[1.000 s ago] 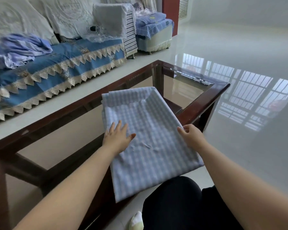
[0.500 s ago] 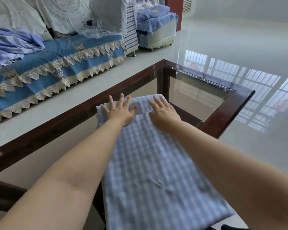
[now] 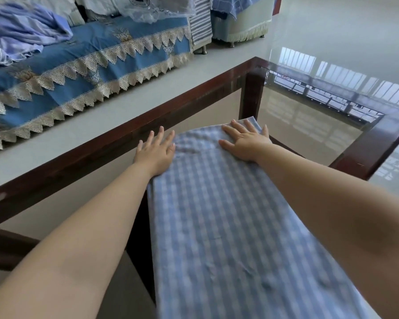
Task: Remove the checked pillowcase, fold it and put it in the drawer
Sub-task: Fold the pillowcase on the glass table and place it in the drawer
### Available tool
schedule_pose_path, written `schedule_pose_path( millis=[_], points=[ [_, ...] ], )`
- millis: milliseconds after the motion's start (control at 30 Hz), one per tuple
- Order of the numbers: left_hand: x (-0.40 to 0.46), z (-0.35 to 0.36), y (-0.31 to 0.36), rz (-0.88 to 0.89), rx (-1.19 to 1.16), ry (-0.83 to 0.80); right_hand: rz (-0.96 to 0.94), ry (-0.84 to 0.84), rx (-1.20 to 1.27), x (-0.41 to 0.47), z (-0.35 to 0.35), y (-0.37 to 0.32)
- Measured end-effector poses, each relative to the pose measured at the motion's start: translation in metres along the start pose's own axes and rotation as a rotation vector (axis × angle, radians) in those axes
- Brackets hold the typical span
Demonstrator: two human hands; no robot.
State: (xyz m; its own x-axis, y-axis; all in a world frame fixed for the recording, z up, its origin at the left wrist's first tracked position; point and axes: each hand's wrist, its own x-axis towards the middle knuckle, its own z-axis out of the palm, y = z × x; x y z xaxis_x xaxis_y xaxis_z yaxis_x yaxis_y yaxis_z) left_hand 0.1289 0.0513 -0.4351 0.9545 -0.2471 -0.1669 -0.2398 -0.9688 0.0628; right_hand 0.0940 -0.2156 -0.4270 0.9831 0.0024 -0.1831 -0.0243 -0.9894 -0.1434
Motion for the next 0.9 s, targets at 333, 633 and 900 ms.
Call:
schedule_pose_path(
  millis=[333, 633, 900],
  points=[
    [-0.058, -0.002, 0.02, 0.093, 0.077, 0.288, 0.096, 0.194, -0.021, -0.058, -0.01, 0.03],
    [-0.055, -0.059, 0.016, -0.066, -0.097, -0.409, 0.236, 0.058, 0.586, -0.084, -0.038, 0.046],
    [-0.066, -0.048, -0.007, -0.153, -0.895, -0.177, 0.161, 0.058, 0.448, -0.096, -0.034, 0.05]
  ],
)
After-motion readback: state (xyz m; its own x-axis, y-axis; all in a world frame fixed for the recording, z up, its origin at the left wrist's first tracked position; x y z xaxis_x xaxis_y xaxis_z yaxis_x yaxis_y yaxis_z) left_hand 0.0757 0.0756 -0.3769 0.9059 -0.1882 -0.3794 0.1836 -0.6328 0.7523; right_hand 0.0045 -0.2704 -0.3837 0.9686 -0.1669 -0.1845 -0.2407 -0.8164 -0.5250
